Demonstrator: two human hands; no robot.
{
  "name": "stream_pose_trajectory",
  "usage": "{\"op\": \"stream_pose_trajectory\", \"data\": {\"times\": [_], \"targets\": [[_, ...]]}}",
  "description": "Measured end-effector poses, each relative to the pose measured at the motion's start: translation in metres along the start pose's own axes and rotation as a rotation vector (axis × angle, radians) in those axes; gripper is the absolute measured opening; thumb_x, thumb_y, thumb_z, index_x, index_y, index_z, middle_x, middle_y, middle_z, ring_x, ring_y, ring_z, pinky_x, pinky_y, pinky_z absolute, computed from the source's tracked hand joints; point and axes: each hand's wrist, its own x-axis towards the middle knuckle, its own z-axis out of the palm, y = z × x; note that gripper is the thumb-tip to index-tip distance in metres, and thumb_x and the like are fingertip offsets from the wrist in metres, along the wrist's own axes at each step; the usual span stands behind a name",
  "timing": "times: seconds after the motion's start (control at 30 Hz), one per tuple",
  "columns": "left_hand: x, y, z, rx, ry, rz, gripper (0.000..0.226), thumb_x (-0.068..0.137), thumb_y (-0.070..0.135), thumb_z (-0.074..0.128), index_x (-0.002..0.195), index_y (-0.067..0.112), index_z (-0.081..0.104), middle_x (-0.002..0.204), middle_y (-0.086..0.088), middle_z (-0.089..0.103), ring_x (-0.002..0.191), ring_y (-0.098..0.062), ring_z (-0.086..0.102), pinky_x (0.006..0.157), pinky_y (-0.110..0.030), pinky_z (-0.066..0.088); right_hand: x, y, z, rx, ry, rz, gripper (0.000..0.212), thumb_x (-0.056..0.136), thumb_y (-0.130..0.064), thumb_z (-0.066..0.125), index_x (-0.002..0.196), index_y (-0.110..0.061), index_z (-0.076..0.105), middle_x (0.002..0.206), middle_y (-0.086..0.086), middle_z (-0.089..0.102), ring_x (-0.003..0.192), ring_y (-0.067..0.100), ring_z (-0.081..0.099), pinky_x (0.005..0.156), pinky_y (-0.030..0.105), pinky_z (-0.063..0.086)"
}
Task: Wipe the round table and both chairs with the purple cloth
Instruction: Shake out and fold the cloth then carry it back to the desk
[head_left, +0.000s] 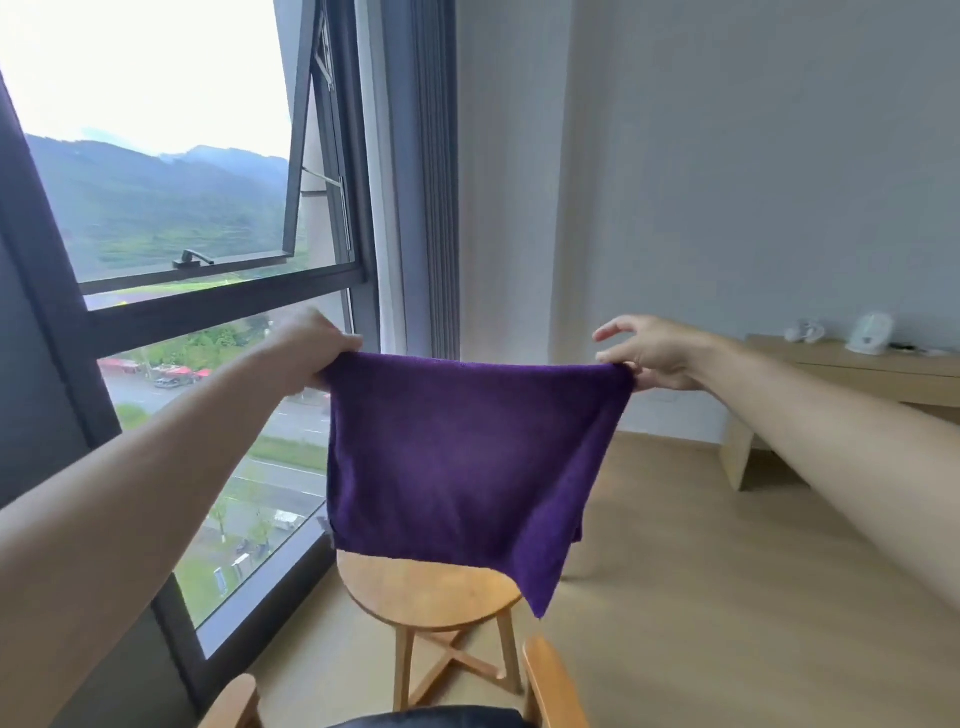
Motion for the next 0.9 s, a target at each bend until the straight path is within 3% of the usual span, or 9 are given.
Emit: {"op": "stream_pose_trajectory", "data": {"times": [0.1, 0.17, 0.27, 0.37, 0.47, 0.6, 0.8, 0.87, 0.9], "targets": [[-0.002, 0.022, 0.026, -0.29, -0.338, 0.043, 0.026, 0.087, 0.001, 0.072, 0.108, -0.01, 0.063, 0.099, -0.021, 0.063, 0.08, -0.024, 0.065, 0.072, -0.034, 0.062, -0.011, 0.012, -0.045, -0.085, -0.071, -0.041, 0.029, 0.086, -0.011, 0.076, 0.113, -0.006, 0.066, 0.102, 0.01, 0.07, 0.086, 0.015, 0.067, 0.077, 0.027, 0.055], [-0.005, 0.036, 0.049, -0.211, -0.456, 0.12, 0.032, 0.079, -0.013, 0.073, 0.11, -0.005, 0.067, 0.105, -0.021, 0.068, 0.085, -0.021, 0.069, 0.068, -0.023, 0.059, -0.019, 0.024, -0.073, -0.341, -0.084, -0.06, 0.033, 0.075, -0.013, 0.085, 0.105, -0.011, 0.07, 0.105, 0.008, 0.072, 0.094, 0.018, 0.069, 0.085, 0.031, 0.055], [-0.007, 0.064, 0.097, 0.01, -0.402, 0.232, 0.032, 0.074, -0.016, 0.074, 0.102, -0.002, 0.072, 0.096, -0.021, 0.072, 0.085, -0.027, 0.068, 0.081, -0.034, 0.06, -0.027, 0.047, -0.109, -1.008, 0.024, -0.101, 0.021, 0.074, -0.02, 0.085, 0.083, -0.023, 0.066, 0.094, -0.003, 0.068, 0.09, 0.018, 0.063, 0.071, 0.03, 0.051], [-0.012, 0.096, 0.149, 0.149, -0.3, 0.371, 0.011, 0.077, -0.003, 0.078, 0.085, 0.003, 0.074, 0.078, -0.016, 0.066, 0.073, -0.025, 0.059, 0.076, -0.041, 0.055, -0.034, 0.074, -0.155, -1.161, 0.175, -0.173, 0.01, 0.083, -0.019, 0.075, 0.079, -0.016, 0.067, 0.09, 0.002, 0.065, 0.088, 0.022, 0.06, 0.06, 0.029, 0.042], [-0.014, 0.125, 0.193, 0.131, -0.329, 0.433, 0.013, 0.083, 0.008, 0.076, 0.074, 0.014, 0.069, 0.077, -0.01, 0.066, 0.072, -0.021, 0.059, 0.07, -0.034, 0.048, -0.05, 0.108, -0.221, -0.807, 0.132, -0.179, 0.011, 0.089, -0.02, 0.072, 0.082, -0.014, 0.065, 0.079, -0.003, 0.063, 0.08, 0.016, 0.059, 0.068, 0.029, 0.042], [-0.015, 0.171, 0.244, -0.282, -0.585, 0.342, 0.019, 0.094, 0.009, 0.066, 0.076, 0.016, 0.068, 0.076, -0.006, 0.065, 0.069, -0.014, 0.063, 0.065, -0.031, 0.056, -0.071, 0.149, -0.3, -0.044, 0.131, -0.157, 0.006, 0.098, -0.01, 0.061, 0.094, -0.01, 0.065, 0.083, -0.003, 0.068, 0.08, 0.011, 0.065, 0.076, 0.029, 0.054], [-0.02, 0.28, 0.332, -0.582, -0.603, 0.328, 0.017, 0.093, 0.007, 0.064, 0.078, 0.014, 0.07, 0.077, -0.006, 0.064, 0.064, -0.014, 0.063, 0.062, -0.032, 0.054, -0.072, 0.161, -0.403, 0.308, 0.45, -0.164, 0.019, 0.098, -0.009, 0.057, 0.111, -0.006, 0.069, 0.078, 0.004, 0.074, 0.067, 0.017, 0.07, 0.057, 0.027, 0.057], [-0.02, 0.325, 0.358, -0.789, -0.666, 0.201, 0.014, 0.094, 0.021, 0.065, 0.088, 0.011, 0.071, 0.087, -0.011, 0.069, 0.07, -0.019, 0.07, 0.069, -0.032, 0.058, -0.071, 0.151, -0.439, 0.549, 0.465, -0.167, 0.034, 0.097, -0.031, 0.062, 0.122, -0.009, 0.066, 0.088, 0.006, 0.076, 0.077, 0.019, 0.073, 0.066, 0.031, 0.06], [-0.023, 0.338, 0.377, -0.865, -0.761, 0.094, 0.029, 0.092, 0.039, 0.065, 0.096, 0.011, 0.072, 0.093, -0.011, 0.072, 0.078, -0.021, 0.072, 0.075, -0.035, 0.058, -0.074, 0.154, -0.452, 0.607, 0.38, -0.115, 0.051, 0.091, -0.051, 0.064, 0.125, -0.014, 0.067, 0.101, 0.006, 0.075, 0.09, 0.021, 0.074, 0.073, 0.034, 0.06]]}}
